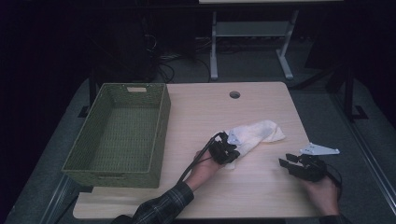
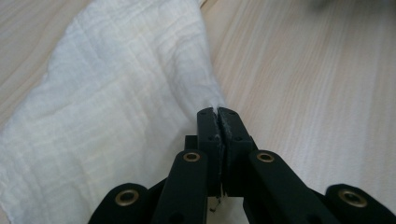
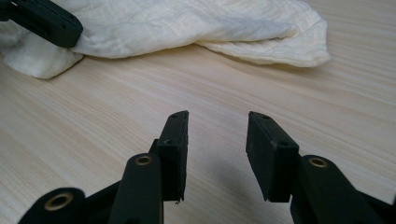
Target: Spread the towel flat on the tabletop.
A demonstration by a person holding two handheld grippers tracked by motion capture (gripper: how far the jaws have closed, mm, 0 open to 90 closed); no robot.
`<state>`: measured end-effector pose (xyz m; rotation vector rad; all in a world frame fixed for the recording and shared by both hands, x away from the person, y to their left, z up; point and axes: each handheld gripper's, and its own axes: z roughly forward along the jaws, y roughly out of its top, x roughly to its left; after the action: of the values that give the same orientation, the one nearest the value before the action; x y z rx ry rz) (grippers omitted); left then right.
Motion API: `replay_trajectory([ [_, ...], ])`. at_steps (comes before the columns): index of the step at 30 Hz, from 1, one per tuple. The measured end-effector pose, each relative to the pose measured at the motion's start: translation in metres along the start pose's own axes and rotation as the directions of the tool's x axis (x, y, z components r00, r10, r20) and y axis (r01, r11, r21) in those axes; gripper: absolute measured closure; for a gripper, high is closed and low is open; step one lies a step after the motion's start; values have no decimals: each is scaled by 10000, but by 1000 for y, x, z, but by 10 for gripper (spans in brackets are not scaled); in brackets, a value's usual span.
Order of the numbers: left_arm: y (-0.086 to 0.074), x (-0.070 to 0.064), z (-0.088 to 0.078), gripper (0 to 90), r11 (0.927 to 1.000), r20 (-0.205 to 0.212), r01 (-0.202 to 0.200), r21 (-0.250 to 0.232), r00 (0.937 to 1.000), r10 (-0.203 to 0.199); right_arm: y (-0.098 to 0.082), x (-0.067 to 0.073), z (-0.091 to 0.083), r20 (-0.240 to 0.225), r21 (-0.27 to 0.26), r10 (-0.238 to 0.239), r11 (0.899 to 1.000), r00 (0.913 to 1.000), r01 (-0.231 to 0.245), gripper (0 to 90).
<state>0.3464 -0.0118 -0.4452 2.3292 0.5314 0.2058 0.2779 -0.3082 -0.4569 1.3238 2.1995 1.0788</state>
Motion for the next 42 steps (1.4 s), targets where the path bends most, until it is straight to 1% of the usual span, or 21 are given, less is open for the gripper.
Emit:
replay_trajectory([
  [6,10,4,-25,885,9964,109,215,-822,9997,-207,0,2,1,20,29,13,10000,10000,-13,586],
  [8,10,7,-29,885,9960,89,187,-871,9998,-180,0,2,0,25,7,-6,10000,10000,6,587],
  [9,11,12,-35,886,9941,2,352,-1025,9994,-353,0,2,0,32,-26,-6,10000,10000,6,588],
  [10,11,12,-35,886,9941,2,352,-1025,9994,-353,0,2,0,32,-26,-6,10000,10000,6,588],
  [14,6,34,-45,886,9888,-322,831,-1241,9956,-877,0,2,0,45,-22,-15,10000,10000,15,589],
  [17,-1,49,-46,886,9831,-405,1332,-1258,9894,-1393,0,2,0,47,-19,-22,10000,10000,22,589],
  [20,-9,60,-45,886,9749,-622,1785,-1329,9802,-1879,0,2,0,55,-20,-33,10000,10000,33,590],
  [21,-9,60,-45,886,9749,-622,1785,-1329,9802,-1879,0,2,0,55,-20,-33,10000,10000,33,590],
  [22,-13,65,-44,885,9738,-878,1917,-1220,9752,-2030,1,3,0,43,-3,-5,10000,10000,5,589],
  [23,-13,65,-44,885,9738,-878,1917,-1220,9752,-2030,1,3,0,40,11,-27,10000,10000,27,589],
  [24,-18,70,-41,885,9710,-1102,2113,-1114,9685,-2234,1,4,1,32,26,-72,10000,10000,72,589],
  [26,-20,73,-40,885,9725,-1278,2085,-1033,9669,-2209,1,5,1,-14,5,-112,9999,9999,112,589],
  [27,-24,76,-36,885,9707,-1511,2261,-814,9599,-2363,1,5,1,-24,29,-92,10000,10000,92,589],
  [28,-24,76,-36,885,9707,-1511,2261,-814,9599,-2363,1,5,1,-24,29,-92,10000,10000,92,589],
  [29,-28,78,-32,884,9700,-1790,2341,-651,9536,-2421,1,6,1,-11,43,-124,9999,9999,124,589],
  [32,-34,81,-25,880,9716,-2053,2358,-183,9502,-2345,2,6,1,-30,21,-133,9999,9999,133,589],
  [34,-37,82,-22,868,9687,-2051,2480,-146,9474,-2456,2,6,0,-59,16,-121,9999,9999,121,589],
  [36,-37,81,-24,785,9704,-2104,2413,-110,9482,-2381,2,7,0,-137,-23,-111,9999,9998,111,588],
  [40,-32,77,-36,660,9720,-2045,2306,-445,9503,-2348,4,10,1,-199,-20,-216,9998,9996,216,588],
  [41,-27,71,-45,629,9750,-1934,2105,-706,9561,-2204,5,12,2,-220,-32,-313,9995,9993,313,588],
  [42,-25,68,-49,614,9788,-1876,1932,-677,9611,-2027,5,13,2,-255,-11,-320,9995,9992,320,588],
])
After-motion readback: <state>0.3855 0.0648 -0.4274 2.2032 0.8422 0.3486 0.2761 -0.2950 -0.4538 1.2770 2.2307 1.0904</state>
